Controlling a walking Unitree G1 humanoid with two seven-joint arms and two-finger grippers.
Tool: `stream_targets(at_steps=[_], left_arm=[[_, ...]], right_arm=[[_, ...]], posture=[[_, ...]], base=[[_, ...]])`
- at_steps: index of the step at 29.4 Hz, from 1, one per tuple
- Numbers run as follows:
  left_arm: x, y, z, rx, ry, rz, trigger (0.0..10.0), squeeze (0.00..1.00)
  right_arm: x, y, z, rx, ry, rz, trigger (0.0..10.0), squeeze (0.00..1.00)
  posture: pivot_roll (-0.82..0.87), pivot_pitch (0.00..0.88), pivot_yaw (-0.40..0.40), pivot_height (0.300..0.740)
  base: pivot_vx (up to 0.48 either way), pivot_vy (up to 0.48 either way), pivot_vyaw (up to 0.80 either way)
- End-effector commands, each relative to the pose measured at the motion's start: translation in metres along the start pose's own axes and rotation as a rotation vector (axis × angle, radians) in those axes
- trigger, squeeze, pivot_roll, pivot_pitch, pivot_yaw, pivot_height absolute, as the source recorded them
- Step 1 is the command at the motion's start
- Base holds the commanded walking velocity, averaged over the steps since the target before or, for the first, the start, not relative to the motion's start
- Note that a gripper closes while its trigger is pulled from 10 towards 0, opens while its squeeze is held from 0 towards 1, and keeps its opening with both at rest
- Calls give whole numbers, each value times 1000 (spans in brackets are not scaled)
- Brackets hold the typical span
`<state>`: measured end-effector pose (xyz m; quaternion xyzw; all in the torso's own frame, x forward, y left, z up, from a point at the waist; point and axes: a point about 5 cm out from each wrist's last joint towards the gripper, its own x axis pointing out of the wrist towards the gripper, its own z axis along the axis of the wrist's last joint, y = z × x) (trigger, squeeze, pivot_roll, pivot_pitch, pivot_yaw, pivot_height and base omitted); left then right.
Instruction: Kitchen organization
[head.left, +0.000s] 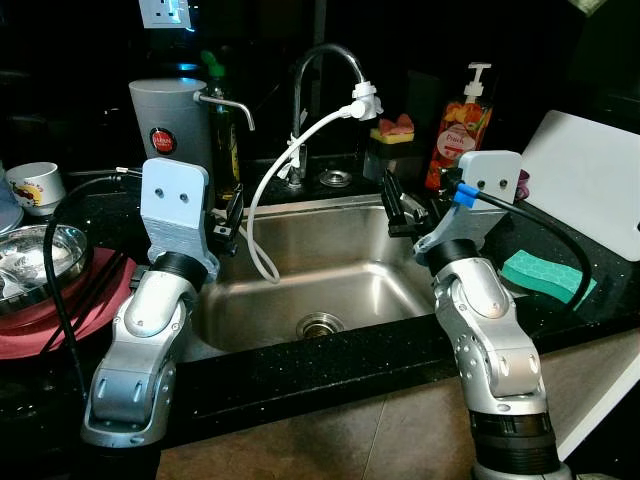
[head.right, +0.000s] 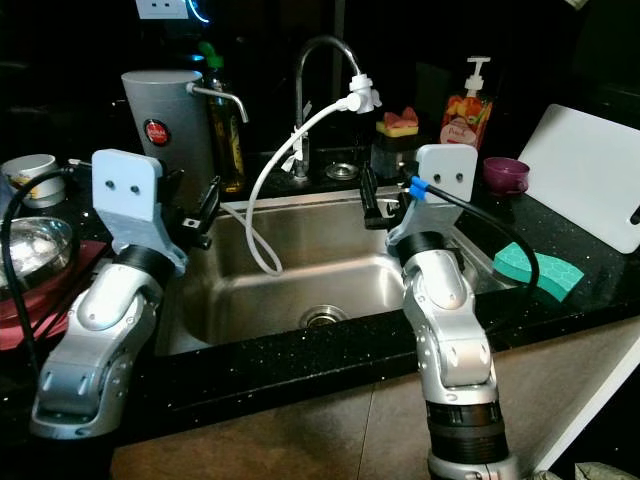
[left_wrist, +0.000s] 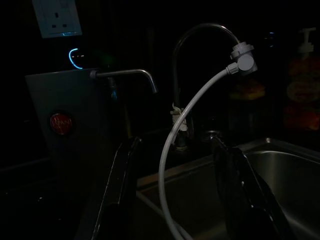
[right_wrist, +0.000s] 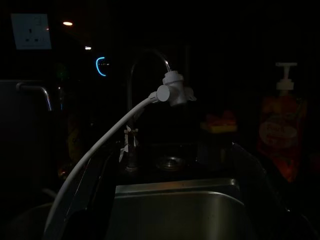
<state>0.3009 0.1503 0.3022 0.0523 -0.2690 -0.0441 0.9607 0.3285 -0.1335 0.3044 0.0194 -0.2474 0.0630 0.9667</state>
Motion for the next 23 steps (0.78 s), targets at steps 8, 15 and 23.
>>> stream_targets(at_steps=[8,15,23], left_arm=[[0,-2,-1,4,1,-9,10000,0],[0,-1,0,4,1,-7,10000,0],[0,-1,0,4,2,-7,10000,0]], right_arm=[[0,0,-1,11,1,3,10000,0],[0,1,-1,12,2,2,10000,0],[-1,1,-1,13,4,2,10000,0]], posture=[[68,47,-53,740],[69,50,-52,740],[69,55,-52,740]], base=[[0,0,0],[0,0,0],[0,0,0]])
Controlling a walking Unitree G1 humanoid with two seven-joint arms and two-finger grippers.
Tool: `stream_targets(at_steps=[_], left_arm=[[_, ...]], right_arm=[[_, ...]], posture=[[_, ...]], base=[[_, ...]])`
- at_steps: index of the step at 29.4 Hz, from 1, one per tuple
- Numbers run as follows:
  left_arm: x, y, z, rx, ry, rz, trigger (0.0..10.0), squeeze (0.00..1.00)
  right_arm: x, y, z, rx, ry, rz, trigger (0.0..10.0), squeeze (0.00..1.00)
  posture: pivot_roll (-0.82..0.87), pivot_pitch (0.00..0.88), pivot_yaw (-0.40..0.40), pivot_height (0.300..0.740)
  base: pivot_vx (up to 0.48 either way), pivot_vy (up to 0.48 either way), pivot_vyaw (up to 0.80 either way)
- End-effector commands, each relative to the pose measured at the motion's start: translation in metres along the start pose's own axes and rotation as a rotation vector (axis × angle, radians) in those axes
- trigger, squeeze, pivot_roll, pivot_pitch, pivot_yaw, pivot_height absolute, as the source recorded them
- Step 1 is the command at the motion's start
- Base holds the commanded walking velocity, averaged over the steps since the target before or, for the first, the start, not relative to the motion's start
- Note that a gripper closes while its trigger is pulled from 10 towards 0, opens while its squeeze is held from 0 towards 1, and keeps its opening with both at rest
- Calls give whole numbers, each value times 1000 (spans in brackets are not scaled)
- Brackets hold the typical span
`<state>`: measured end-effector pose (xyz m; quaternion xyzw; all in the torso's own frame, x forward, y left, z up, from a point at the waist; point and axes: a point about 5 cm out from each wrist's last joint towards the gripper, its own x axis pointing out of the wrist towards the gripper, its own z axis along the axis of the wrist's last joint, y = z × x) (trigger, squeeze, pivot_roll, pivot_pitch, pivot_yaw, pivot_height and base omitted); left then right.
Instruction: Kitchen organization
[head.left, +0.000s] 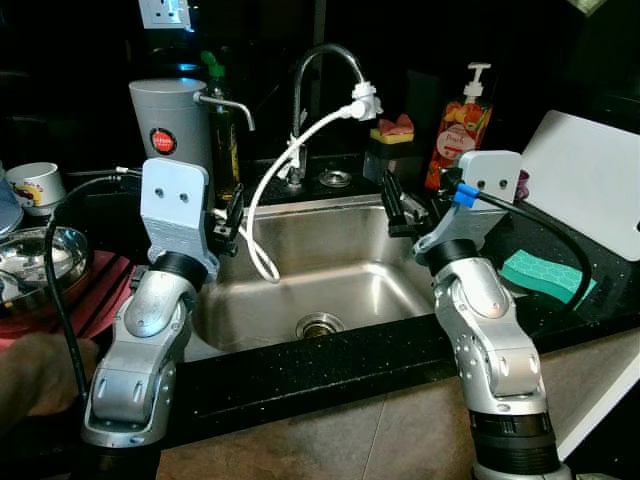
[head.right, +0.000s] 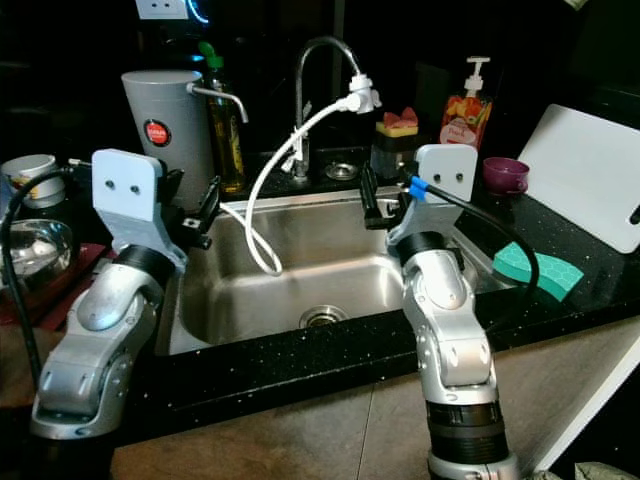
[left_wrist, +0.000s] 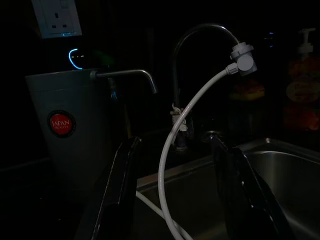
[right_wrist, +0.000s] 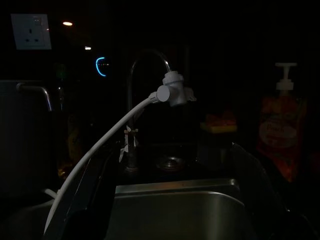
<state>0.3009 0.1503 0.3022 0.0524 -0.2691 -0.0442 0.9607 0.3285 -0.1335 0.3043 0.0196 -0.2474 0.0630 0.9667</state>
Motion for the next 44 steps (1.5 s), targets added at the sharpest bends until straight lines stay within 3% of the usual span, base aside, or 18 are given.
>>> stream_targets(at_steps=[1,44], left_arm=[[0,-1,0,4,3,-6,10000,0],[-1,-2,0,2,4,-7,10000,0]], right_arm=[[-1,1,-1,13,3,2,10000,0],[-1,0,-1,12,4,-3,10000,0]], posture=[[69,55,-52,740],[68,64,-52,740]], base=[[0,0,0],[0,0,0]])
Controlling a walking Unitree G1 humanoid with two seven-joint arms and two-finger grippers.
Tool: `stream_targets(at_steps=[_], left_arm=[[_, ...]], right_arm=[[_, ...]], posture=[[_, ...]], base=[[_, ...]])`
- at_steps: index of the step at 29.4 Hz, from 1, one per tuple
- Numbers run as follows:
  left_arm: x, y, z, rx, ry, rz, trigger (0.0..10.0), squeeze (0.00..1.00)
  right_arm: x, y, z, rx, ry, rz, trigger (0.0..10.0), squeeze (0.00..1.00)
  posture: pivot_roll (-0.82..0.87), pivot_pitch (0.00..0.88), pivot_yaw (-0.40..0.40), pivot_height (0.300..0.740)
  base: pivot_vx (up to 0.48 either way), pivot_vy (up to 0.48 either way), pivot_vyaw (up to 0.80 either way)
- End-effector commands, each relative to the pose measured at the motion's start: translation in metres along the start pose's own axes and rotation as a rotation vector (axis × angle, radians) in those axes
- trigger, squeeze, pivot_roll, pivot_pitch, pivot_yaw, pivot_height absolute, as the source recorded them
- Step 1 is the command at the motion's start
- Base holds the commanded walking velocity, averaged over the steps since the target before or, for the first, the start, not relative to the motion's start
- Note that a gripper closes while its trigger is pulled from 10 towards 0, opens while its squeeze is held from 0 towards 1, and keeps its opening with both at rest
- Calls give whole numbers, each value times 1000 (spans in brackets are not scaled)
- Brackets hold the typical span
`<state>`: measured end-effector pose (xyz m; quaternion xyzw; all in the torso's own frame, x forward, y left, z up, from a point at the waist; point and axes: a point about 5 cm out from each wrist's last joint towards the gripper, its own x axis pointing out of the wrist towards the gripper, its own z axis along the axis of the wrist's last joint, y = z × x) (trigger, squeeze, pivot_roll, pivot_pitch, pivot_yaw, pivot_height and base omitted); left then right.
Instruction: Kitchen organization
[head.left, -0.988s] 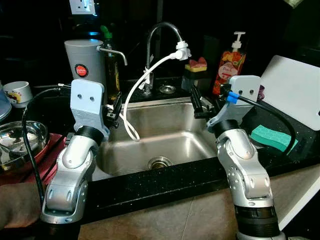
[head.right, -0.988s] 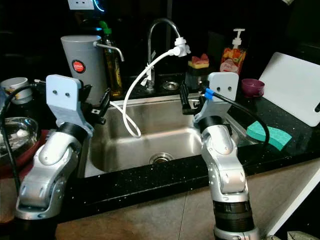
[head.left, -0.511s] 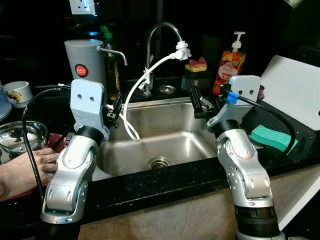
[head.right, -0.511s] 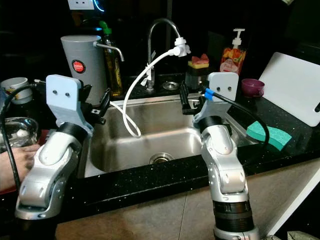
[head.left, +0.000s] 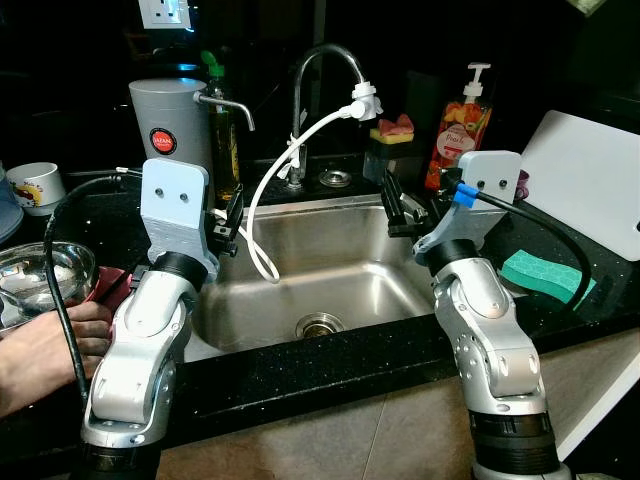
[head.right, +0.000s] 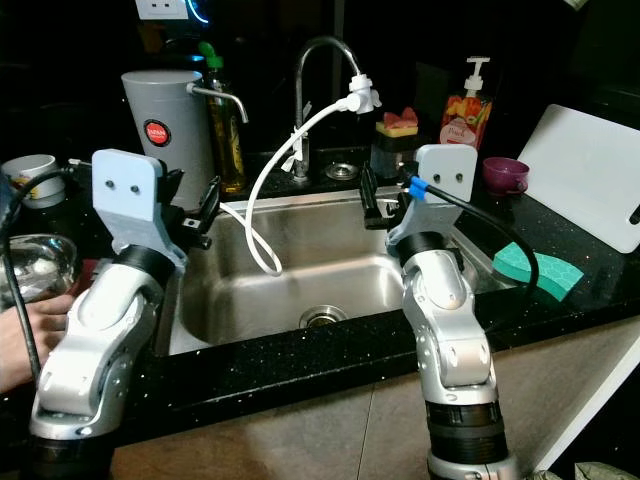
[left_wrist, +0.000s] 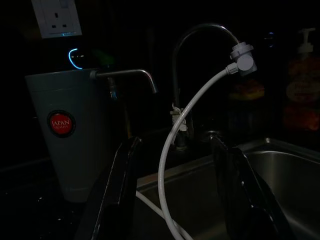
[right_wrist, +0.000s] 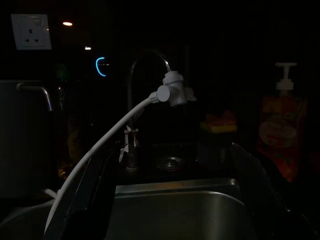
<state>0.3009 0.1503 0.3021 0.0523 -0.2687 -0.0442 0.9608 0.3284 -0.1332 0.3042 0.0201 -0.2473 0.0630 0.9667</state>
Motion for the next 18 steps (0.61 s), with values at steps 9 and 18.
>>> stream_targets(at_steps=[9,18], left_arm=[[0,-2,0,2,6,-6,10000,0],[-1,-2,0,1,6,-6,10000,0]], right_arm=[[-1,0,-1,10,6,-3,10000,0],[-1,0,-1,11,6,-1,10000,0]], posture=[[67,63,-52,740],[66,65,-54,740]], base=[[0,0,0],[0,0,0]])
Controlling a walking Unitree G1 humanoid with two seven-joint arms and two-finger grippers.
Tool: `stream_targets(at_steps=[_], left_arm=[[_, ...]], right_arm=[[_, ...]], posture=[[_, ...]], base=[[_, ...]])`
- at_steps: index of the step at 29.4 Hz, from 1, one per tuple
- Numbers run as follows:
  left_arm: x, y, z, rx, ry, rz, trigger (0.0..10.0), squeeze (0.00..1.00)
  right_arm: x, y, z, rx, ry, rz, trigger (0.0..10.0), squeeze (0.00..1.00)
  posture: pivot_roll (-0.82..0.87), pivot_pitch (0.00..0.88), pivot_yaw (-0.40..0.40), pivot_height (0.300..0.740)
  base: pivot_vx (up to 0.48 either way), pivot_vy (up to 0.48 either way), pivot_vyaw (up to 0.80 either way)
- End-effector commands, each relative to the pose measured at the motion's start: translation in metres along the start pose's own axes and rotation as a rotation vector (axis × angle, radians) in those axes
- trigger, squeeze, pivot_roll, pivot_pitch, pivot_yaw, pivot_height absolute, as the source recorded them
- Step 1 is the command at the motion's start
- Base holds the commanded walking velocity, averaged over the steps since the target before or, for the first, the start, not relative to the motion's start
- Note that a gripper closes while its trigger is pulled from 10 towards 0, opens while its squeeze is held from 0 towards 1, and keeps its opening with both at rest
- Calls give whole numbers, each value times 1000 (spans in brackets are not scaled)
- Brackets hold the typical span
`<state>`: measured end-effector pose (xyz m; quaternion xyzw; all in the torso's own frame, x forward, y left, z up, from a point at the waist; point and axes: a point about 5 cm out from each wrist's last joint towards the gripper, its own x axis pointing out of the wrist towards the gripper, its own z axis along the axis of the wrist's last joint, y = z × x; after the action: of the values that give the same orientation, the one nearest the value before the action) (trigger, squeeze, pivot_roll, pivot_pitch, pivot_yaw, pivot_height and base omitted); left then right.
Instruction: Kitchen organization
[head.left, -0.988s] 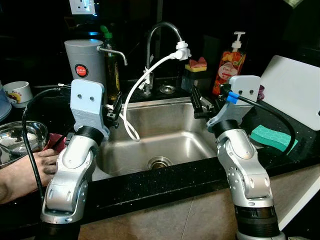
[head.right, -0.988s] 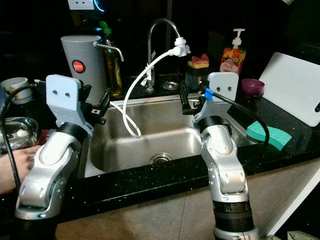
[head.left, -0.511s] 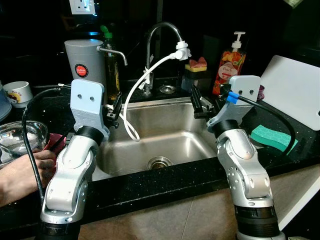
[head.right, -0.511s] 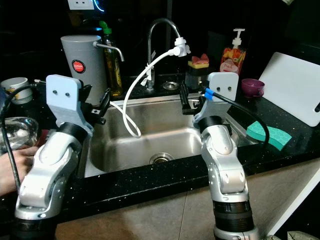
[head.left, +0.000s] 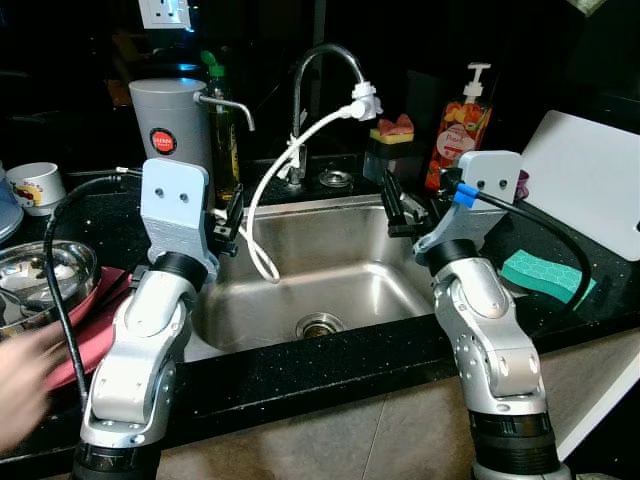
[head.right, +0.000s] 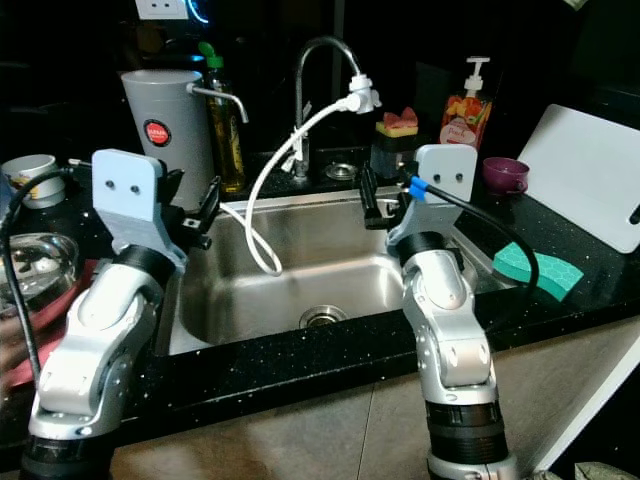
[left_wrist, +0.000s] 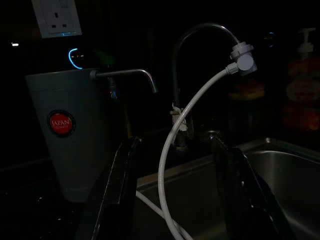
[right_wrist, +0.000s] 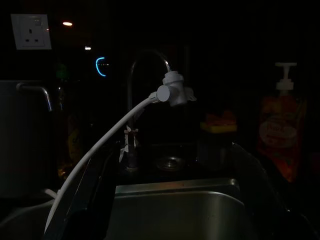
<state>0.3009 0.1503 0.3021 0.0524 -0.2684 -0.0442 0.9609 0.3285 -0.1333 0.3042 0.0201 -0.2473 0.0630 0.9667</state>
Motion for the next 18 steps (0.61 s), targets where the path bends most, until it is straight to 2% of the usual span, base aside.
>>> stream_targets(at_steps=[1,18], left_arm=[[-1,-2,0,2,5,-7,10000,0],[-1,-2,0,2,4,-9,10000,0]], right_arm=[[-1,0,-1,11,6,0,10000,0],[-1,0,0,9,4,4,10000,0]], posture=[[66,63,-54,740],[66,63,-54,740]], base=[[0,0,0],[0,0,0]])
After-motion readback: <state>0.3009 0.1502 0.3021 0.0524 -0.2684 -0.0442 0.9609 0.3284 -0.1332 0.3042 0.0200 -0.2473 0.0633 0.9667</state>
